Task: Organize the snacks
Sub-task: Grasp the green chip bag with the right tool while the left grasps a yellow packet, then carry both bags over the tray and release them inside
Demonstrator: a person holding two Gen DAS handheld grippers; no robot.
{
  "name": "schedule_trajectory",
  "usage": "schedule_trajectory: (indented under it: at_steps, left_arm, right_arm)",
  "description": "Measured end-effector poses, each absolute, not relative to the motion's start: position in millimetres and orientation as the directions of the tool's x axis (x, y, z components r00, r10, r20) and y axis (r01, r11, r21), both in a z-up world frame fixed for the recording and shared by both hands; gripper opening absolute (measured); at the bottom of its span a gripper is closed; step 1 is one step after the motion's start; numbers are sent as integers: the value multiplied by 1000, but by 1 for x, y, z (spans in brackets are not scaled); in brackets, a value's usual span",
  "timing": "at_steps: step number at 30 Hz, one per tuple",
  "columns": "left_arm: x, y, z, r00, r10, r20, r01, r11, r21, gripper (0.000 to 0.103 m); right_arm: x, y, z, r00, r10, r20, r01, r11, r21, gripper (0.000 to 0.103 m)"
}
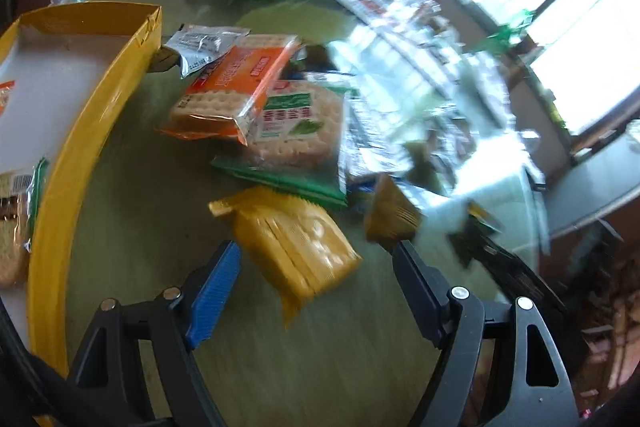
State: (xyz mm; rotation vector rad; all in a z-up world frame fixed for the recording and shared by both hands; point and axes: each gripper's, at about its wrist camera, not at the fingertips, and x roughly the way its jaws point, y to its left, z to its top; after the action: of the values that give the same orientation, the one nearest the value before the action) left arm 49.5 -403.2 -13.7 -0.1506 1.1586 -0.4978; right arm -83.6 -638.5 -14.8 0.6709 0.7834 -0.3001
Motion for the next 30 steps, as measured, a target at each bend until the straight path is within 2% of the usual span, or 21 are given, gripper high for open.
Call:
schedule_trajectory:
  at_steps: [3, 4, 5, 11, 16, 20, 30]
  left_arm:
    - [53, -417, -22, 301, -384, -873, 273, 912, -307, 78]
    - [52, -420, -24, 318, -355, -879, 271, 923, -275, 74]
    - [48, -421, -23, 347, -315, -883, 269, 936, -227, 63]
    - [27, -410, -23, 383, -295, -875, 328, 929, -170, 47]
    - [3, -392, -17, 383, -321, -866, 388, 907, -164, 44]
    - [-12, -379, -11, 369, -371, -852, 411, 888, -209, 42]
    - [-30, -360, 13, 369, -488, -791, 440, 842, -314, 42]
  right_arm:
    - [-85, -638, -13, 684, -7, -729, 482, 755, 445, 33]
    - [-85, -638, -13, 685, -6, -728, 482, 754, 447, 33]
    - [-86, -639, -13, 687, -5, -726, 480, 753, 449, 33]
    - [-90, -640, -11, 692, -29, -721, 489, 754, 439, 33]
    - [-94, -642, -9, 700, -48, -713, 498, 748, 439, 33]
    - [-95, -641, -7, 711, -50, -702, 494, 745, 448, 32]
    - [-106, -633, 11, 796, -72, -601, 439, 752, 492, 32]
